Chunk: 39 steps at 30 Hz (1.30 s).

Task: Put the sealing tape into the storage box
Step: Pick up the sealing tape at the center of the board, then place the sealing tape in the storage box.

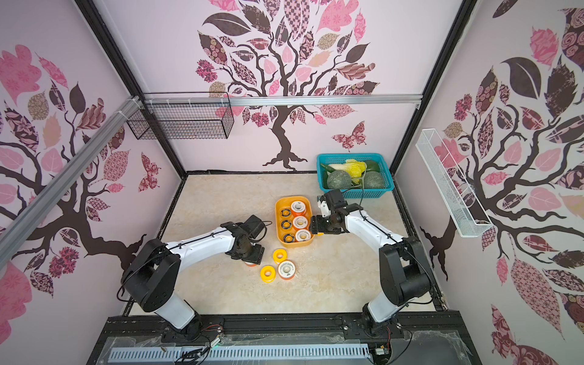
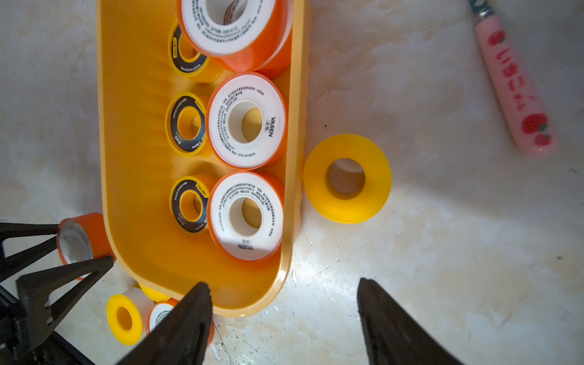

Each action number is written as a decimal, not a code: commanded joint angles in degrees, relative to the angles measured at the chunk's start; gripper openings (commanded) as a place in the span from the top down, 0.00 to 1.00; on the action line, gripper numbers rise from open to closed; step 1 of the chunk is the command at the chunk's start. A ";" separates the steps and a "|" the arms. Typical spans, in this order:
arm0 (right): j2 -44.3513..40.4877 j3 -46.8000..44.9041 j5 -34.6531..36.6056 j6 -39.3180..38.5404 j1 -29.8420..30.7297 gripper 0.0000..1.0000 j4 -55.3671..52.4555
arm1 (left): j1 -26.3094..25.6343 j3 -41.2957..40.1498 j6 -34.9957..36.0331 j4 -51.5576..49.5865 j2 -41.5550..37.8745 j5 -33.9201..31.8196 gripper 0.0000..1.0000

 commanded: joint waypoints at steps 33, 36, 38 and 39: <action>15.63 13.12 -9.11 4.10 -2.85 0.85 1.75 | -0.10 45.44 7.56 -11.80 21.22 3.04 0.31; 15.30 12.32 -9.69 5.72 -2.79 0.86 2.36 | -0.09 47.90 7.58 -11.94 23.36 3.63 0.31; 15.11 11.59 -10.12 6.42 -2.86 0.86 3.08 | -0.14 49.06 7.52 -11.92 24.53 3.96 0.31; 15.11 11.37 -10.18 6.71 -2.85 0.86 3.12 | -0.16 49.59 7.52 -11.96 25.09 4.14 0.31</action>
